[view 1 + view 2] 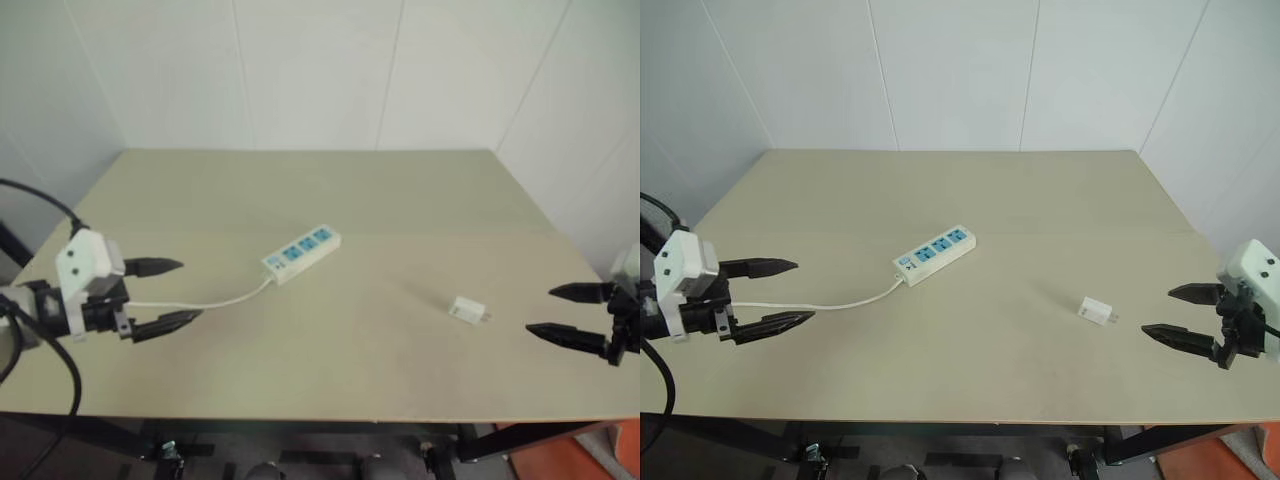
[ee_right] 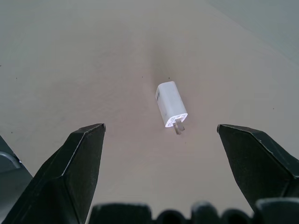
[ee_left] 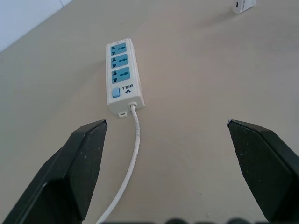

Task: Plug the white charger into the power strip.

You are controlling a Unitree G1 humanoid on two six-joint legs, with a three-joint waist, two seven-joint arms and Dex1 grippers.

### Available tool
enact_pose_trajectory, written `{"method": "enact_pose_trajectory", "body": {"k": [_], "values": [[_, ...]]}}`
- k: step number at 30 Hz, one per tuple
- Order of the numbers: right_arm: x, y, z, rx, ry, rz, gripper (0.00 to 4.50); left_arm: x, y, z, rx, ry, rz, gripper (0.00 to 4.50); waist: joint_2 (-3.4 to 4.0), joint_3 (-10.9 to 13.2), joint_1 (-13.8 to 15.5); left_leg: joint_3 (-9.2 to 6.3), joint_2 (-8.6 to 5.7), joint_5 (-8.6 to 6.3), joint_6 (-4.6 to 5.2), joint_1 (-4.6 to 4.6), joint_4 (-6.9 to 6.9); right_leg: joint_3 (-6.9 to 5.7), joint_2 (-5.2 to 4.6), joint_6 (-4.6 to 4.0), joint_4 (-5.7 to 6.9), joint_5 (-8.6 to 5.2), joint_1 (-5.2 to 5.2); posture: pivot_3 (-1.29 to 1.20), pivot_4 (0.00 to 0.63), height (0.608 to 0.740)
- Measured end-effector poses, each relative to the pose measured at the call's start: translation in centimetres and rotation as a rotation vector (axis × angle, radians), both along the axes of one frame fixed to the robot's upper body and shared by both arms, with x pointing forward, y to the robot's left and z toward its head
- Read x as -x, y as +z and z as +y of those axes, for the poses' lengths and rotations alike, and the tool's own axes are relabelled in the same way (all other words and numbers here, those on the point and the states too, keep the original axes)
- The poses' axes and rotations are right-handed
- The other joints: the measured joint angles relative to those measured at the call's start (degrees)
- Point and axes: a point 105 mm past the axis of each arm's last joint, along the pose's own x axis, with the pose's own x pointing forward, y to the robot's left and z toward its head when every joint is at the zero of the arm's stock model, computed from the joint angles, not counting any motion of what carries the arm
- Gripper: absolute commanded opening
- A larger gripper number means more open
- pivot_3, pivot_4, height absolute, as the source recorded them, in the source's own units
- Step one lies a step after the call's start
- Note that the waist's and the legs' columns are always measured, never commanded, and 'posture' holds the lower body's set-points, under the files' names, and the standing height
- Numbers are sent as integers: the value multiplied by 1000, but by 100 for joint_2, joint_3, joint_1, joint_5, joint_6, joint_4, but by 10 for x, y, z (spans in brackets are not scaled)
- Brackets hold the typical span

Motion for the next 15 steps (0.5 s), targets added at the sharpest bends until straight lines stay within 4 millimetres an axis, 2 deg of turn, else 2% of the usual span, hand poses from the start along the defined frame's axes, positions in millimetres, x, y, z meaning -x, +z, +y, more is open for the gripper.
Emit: {"method": "enact_pose_trajectory", "body": {"k": [11, 15], "values": [[1, 2, 3, 8, 8, -6, 4500, -3, 2, -4, 4, -14, -15, 4484, 0, 0, 0, 0, 0, 0, 0, 0, 0, 0, 0, 2, 0, -1, 0, 0, 150, 740], [1, 3, 5, 3, 9, -13, 4500, -13, -5, -9, 20, -14, -15, 4484, 0, 0, 4, 0, 0, 0, 0, 1, 0, 0, 0, -1, 1, 1, 1, 0, 150, 740]]}}
